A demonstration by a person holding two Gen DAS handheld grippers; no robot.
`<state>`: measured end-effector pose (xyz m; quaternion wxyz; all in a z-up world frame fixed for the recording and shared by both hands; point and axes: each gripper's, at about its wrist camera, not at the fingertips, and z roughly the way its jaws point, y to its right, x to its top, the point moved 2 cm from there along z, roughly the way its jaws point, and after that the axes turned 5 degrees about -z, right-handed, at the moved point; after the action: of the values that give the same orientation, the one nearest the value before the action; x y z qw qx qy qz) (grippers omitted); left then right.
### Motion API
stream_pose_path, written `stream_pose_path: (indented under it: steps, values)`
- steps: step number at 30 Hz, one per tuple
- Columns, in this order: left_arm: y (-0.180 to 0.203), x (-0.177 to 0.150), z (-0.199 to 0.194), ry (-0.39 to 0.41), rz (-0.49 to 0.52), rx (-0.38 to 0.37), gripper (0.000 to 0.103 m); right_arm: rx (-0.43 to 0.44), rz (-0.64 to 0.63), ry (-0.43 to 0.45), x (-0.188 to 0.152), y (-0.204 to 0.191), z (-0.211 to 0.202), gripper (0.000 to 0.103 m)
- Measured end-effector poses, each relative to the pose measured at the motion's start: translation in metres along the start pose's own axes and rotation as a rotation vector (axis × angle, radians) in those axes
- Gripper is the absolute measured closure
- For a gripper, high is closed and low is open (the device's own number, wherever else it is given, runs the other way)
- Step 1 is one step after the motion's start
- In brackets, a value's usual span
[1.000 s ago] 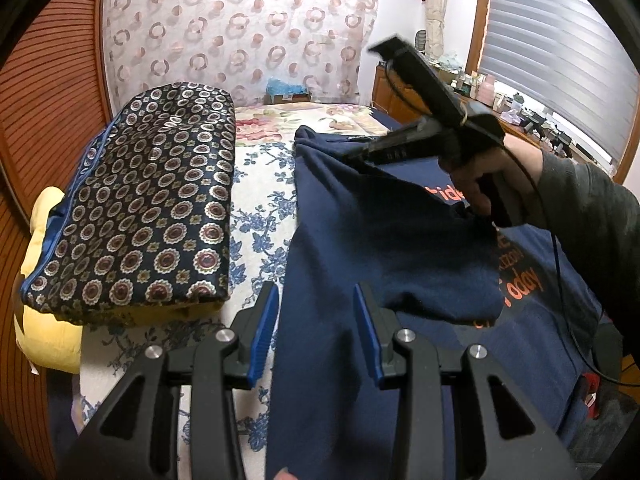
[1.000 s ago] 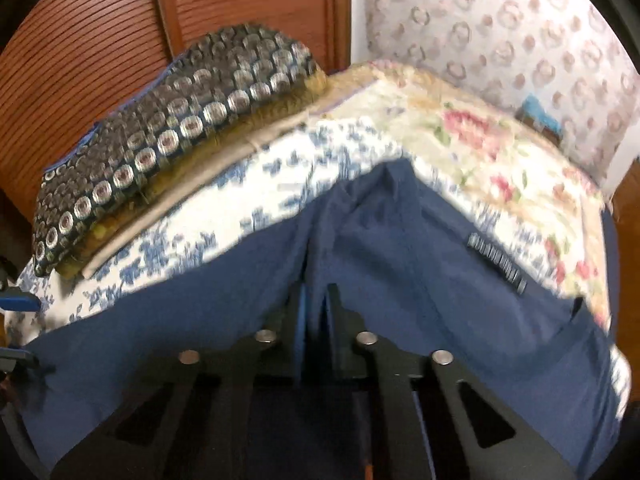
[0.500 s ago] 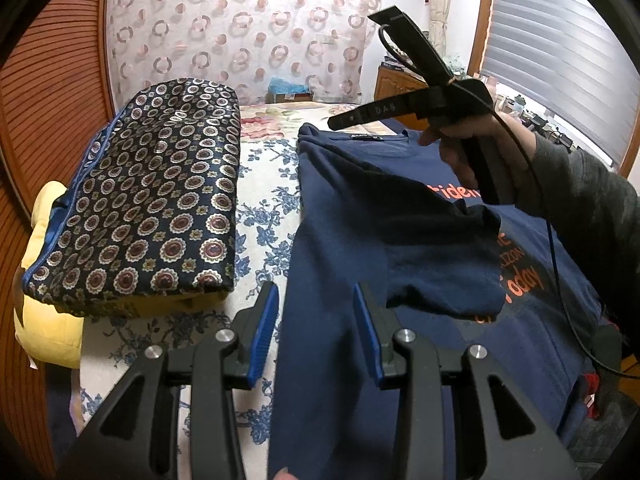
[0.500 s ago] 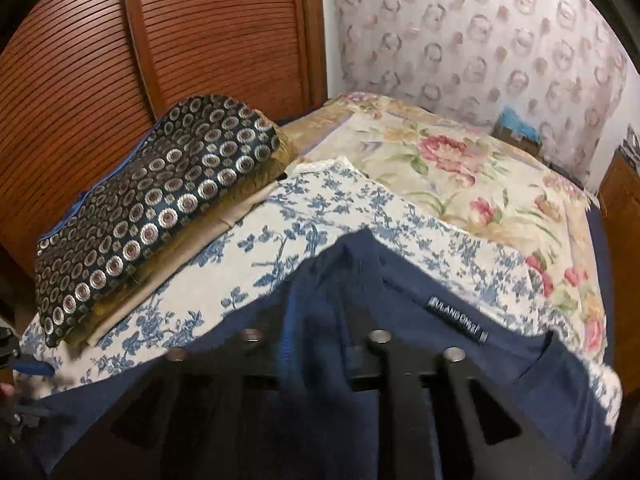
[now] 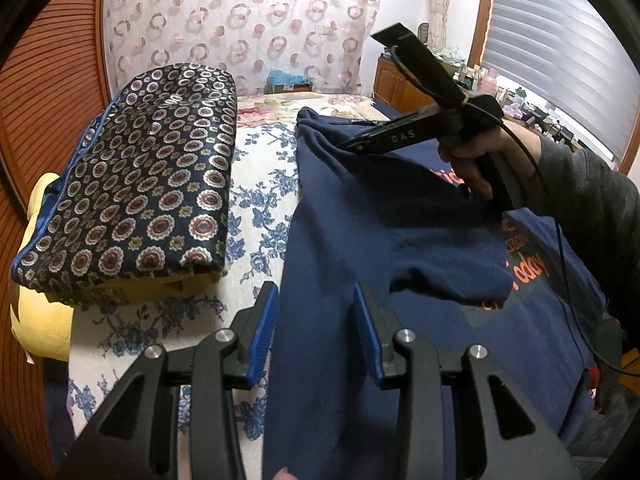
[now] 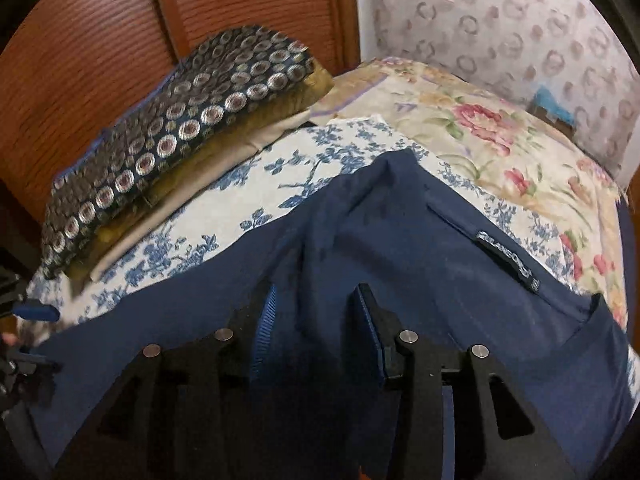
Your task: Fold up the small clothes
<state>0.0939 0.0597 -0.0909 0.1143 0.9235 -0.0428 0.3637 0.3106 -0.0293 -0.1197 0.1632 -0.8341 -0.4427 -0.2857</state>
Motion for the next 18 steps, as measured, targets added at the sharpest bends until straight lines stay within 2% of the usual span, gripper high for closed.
stream_pose_path:
  steps: [2, 4, 10, 14, 16, 18]
  values:
    - [0.001, -0.002, 0.0, -0.002, 0.005, -0.001, 0.066, -0.001, -0.03, -0.001, 0.003, -0.004, 0.001, 0.095]
    - [0.002, -0.002, 0.0, -0.002, 0.005, -0.001, 0.066, -0.045, -0.063, 0.032, 0.009, -0.009, -0.005, 0.101]
    - [0.0, -0.005, 0.0, -0.001, -0.001, 0.001, 0.066, -0.162, -0.025, 0.19, 0.042, -0.003, -0.037, 0.103]
    - [0.001, -0.006, -0.004, 0.006, -0.002, -0.001, 0.066, -0.282, 0.001, 0.187, 0.06, 0.011, -0.035, 0.103]
    - [0.001, -0.005, -0.007, 0.015, -0.002, -0.003, 0.066, -0.295, 0.02, 0.163, 0.062, 0.018, -0.031, 0.103]
    - [0.002, -0.004, -0.01, 0.022, -0.003, -0.008, 0.066, -0.269, 0.042, 0.128, 0.061, 0.024, -0.024, 0.102]
